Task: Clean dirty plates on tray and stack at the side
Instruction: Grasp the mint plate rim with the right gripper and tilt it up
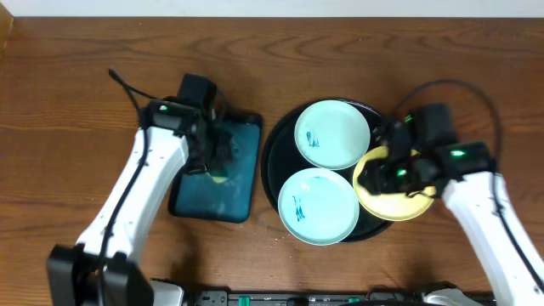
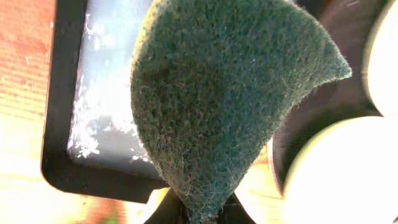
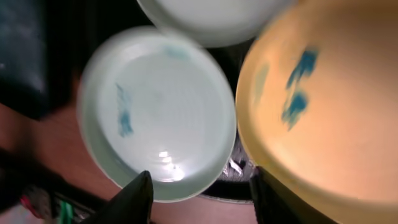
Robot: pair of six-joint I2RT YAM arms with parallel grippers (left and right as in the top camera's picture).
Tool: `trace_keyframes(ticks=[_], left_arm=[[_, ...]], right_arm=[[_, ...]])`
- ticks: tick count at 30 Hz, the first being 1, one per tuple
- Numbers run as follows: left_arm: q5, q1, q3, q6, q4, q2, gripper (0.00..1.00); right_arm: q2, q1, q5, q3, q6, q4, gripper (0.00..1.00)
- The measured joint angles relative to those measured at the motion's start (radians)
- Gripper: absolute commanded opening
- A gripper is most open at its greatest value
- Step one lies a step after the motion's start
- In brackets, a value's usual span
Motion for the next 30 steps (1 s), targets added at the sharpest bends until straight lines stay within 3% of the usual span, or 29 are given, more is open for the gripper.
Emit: trace_keyframes(ticks=[9,16,30], left_arm=[[0.023,0.0,0.0,0.0,-0.01,-0.119,0.07],[0.048,0.0,0.0,0.001,-0.006,-0.127,0.08],[0.071,0.0,0.0,0.0,0.0,-0.127,0.07]], right_arm=[[0.151,0.085,0.025,-0.185,0.097,0.143,0.32],[0.224,0.14,0.049,-0.203,0.167,0.262,0.01],[0.235,0.14,0.215,-0.206,0.273,0.555,0.01]])
